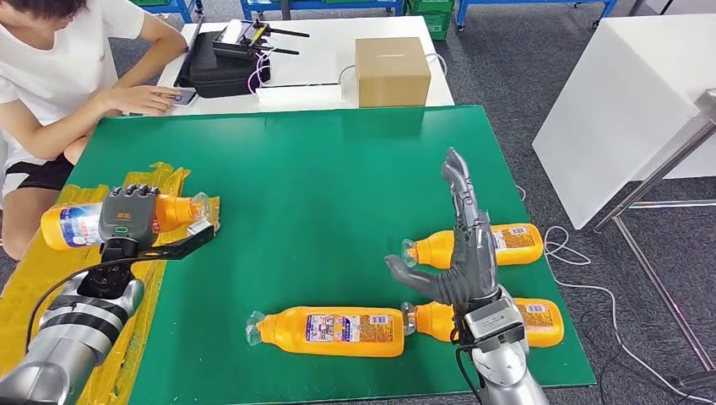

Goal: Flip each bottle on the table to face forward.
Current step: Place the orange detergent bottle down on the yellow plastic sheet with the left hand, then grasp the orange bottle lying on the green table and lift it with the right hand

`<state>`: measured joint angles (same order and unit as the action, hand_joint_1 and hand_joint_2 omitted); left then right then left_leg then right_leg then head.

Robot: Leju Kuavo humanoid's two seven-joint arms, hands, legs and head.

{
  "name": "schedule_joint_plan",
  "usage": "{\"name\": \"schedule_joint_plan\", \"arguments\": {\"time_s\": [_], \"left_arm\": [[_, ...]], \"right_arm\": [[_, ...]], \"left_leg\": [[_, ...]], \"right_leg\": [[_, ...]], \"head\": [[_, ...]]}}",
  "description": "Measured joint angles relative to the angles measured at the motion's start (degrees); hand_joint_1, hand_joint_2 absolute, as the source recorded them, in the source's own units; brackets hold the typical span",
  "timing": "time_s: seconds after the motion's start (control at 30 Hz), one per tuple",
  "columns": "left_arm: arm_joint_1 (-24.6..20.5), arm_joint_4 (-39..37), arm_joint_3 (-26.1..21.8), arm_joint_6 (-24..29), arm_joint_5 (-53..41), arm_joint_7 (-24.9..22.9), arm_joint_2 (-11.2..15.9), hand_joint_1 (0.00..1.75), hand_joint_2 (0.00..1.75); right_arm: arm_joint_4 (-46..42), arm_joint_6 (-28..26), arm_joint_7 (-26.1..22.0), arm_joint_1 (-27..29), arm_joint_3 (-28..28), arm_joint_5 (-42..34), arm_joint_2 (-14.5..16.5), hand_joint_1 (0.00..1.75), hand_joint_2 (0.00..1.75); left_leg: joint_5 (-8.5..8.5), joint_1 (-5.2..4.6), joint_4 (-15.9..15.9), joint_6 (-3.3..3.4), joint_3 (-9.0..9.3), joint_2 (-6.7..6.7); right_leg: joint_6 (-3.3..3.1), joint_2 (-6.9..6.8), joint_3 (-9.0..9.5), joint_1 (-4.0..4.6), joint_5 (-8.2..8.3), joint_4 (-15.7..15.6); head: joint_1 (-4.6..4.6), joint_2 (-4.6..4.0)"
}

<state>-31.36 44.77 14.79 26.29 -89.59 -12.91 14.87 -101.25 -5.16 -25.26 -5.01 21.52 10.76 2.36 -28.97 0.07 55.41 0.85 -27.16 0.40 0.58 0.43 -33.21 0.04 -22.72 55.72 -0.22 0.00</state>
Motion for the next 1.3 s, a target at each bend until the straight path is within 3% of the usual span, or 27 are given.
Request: {"name": "schedule_joint_plan", "arguments": {"time_s": [0.23, 0.37, 0.5, 0.73, 0.97, 1.03, 1.17, 1.3], "left_arm": [[-1.0, -10.3, -1.6, 0.9, 3.9, 4.1, 1.3, 1.75, 1.75], [-0.9, -14.5, -4.7, 2.3, 8.1, 9.6, 0.7, 0.04, 1.75], [-0.7, -16.6, -8.3, 4.2, 11.9, 15.6, -1.3, 0.00, 1.75], [-0.7, -18.0, -11.9, 2.1, 15.5, 18.8, -5.2, 0.00, 1.75], [-0.3, -18.1, -14.6, 5.0, 20.7, 23.2, -7.7, 0.00, 1.75], [0.4, -17.6, -15.2, 7.8, 19.7, 21.9, -8.2, 0.00, 1.75], [2.3, -13.0, -15.7, 13.3, 12.1, 15.0, -8.8, 0.00, 1.75], [4.2, -5.5, -18.4, 13.9, 12.5, 18.0, -10.2, 0.00, 1.75]], "right_arm": [[-0.6, -0.2, -0.6, 0.8, -0.3, -0.1, -1.1, 0.00, 1.75], [-0.6, -0.1, -0.6, 0.8, -0.3, -0.7, -1.6, 0.00, 1.75], [-0.6, 1.9, -0.5, 0.6, -0.3, -2.9, -1.9, 0.00, 1.75], [0.2, 3.1, 0.4, -0.2, -0.1, -3.1, -2.1, 0.00, 1.75], [1.3, 3.2, 0.8, -0.5, 0.2, -2.7, -2.1, 0.00, 1.75], [1.7, 3.1, 1.0, -0.5, 0.2, -2.2, -2.1, 0.00, 1.75], [2.4, 2.3, 1.3, -0.5, 0.3, -0.1, -2.1, 0.00, 1.75], [2.9, 1.3, 1.3, -0.5, 0.7, 3.3, -2.2, 0.00, 1.75]], "left_leg": [[0.00, -0.01, 0.0, 0.00, 0.00, 0.01], [0.00, -0.01, 0.0, 0.00, 0.00, -0.03], [0.00, -0.01, 0.0, 0.00, 0.00, -0.10], [0.00, -0.05, 0.0, 0.01, 0.04, -0.28], [0.01, -0.04, 0.0, 0.00, 0.12, -0.29], [0.01, -0.03, 0.0, -0.01, 0.13, -0.26], [0.01, -0.02, 0.0, -0.01, 0.10, -0.24], [0.01, -0.02, 0.0, -0.01, 0.05, -0.26]], "right_leg": [[0.00, 0.01, -0.01, -0.02, 0.00, 0.0], [0.00, -0.01, 0.00, -0.01, 0.00, 0.0], [0.00, -0.04, 0.03, -0.06, 0.00, 0.0], [0.00, -0.08, 0.17, -0.11, 0.00, 0.0], [0.00, -0.08, 0.20, -0.08, 0.00, 0.0], [0.00, -0.07, 0.18, -0.06, 0.00, 0.0], [0.00, -0.06, 0.13, -0.05, 0.00, 0.0], [0.00, -0.08, 0.12, -0.06, 0.00, 0.0]], "head": [[-0.01, 0.00], [0.00, 0.00], [-0.02, 0.00], [-0.02, 0.00], [-0.02, 0.00], [-0.01, 0.00], [-0.02, 0.00], [0.00, 0.00]]}}
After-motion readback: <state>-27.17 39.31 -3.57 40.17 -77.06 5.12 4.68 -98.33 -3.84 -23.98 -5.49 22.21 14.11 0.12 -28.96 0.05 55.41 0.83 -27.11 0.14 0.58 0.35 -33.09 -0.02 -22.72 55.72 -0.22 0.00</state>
